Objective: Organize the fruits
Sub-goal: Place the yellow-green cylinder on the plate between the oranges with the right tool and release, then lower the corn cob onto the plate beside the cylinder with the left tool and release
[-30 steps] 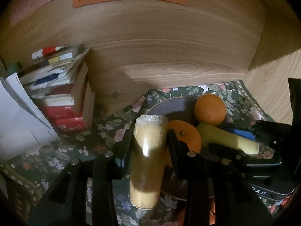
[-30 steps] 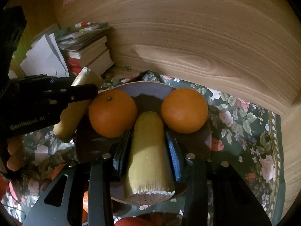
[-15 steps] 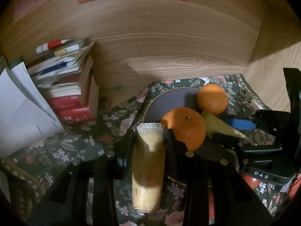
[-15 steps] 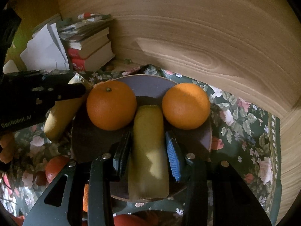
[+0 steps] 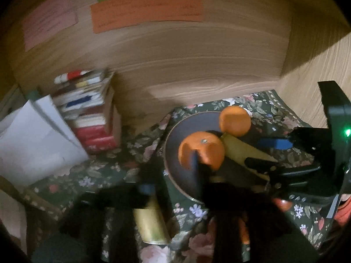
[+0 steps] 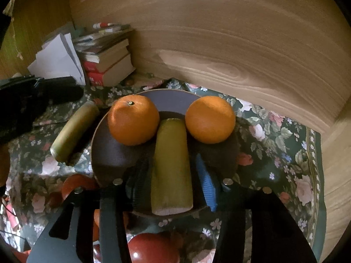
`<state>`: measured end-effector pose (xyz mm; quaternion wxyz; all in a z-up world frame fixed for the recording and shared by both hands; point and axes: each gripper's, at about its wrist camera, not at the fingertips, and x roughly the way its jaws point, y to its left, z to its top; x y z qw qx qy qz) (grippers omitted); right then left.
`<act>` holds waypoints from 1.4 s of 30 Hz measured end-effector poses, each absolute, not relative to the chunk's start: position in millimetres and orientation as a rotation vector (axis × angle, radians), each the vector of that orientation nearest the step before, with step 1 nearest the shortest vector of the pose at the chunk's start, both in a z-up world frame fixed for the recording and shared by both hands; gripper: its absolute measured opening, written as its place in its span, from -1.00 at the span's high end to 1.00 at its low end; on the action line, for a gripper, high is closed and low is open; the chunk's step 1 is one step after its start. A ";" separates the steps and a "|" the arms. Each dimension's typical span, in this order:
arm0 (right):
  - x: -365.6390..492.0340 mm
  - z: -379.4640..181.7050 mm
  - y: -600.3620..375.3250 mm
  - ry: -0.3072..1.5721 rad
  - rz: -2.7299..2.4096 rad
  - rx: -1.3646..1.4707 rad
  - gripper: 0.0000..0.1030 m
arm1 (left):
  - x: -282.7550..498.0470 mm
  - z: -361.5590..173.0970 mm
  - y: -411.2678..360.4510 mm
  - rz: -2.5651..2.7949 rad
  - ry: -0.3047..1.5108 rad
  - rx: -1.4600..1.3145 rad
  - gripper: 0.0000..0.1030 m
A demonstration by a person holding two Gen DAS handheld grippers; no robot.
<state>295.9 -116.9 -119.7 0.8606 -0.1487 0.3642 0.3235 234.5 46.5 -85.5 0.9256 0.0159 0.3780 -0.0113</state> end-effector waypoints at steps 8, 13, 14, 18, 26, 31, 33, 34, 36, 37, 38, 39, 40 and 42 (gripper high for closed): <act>292.7 -112.2 -127.2 0.742 0.670 -0.284 -0.10 | 224.9 -123.1 84.0 0.060 0.885 0.019 -0.06; 293.4 -111.2 -132.0 0.753 0.665 -0.247 -0.16 | 233.8 -151.8 82.9 0.019 0.972 -0.003 0.18; 293.6 -111.5 -132.4 0.755 0.663 -0.246 -0.16 | 235.7 -155.3 82.1 0.022 0.978 -0.008 0.18; 291.4 -112.3 -134.9 0.753 0.654 -0.258 -0.17 | 244.3 -166.4 81.4 0.029 1.001 -0.015 0.24; 287.4 -112.7 -138.2 0.742 0.654 -0.256 -0.17 | 241.2 -162.3 80.4 0.037 1.000 -0.016 0.25; 286.1 -111.0 -139.7 0.732 0.646 -0.266 -0.17 | 229.1 -140.9 75.6 0.011 0.942 -0.031 0.25; 285.3 -108.7 -141.7 0.721 0.644 -0.263 -0.17 | 223.7 -127.3 70.0 -0.004 0.910 -0.028 0.25; 284.9 -107.7 -142.7 0.717 0.643 -0.260 -0.17 | 221.5 -119.3 65.1 -0.018 0.892 -0.023 0.25; 284.3 -105.8 -145.2 0.710 0.639 -0.250 -0.17 | 217.7 -108.0 58.0 -0.042 0.868 -0.017 0.25; 284.4 -104.6 -147.3 0.705 0.635 -0.242 -0.17 | 218.5 -102.9 53.0 -0.062 0.856 -0.017 0.25; 284.3 -103.9 -149.4 0.703 0.632 -0.236 -0.16 | 220.0 -97.8 47.1 -0.083 0.843 -0.016 0.25; 284.1 -103.2 -151.6 0.702 0.631 -0.229 -0.16 | 222.0 -94.1 40.8 -0.100 0.829 -0.012 0.25; 284.1 -102.6 -153.8 0.702 0.629 -0.221 -0.17 | 224.4 -90.2 32.0 -0.116 0.810 0.003 0.25; 284.2 -102.1 -157.8 0.705 0.626 -0.210 -0.17 | 229.3 -87.3 18.4 -0.128 0.788 0.035 0.25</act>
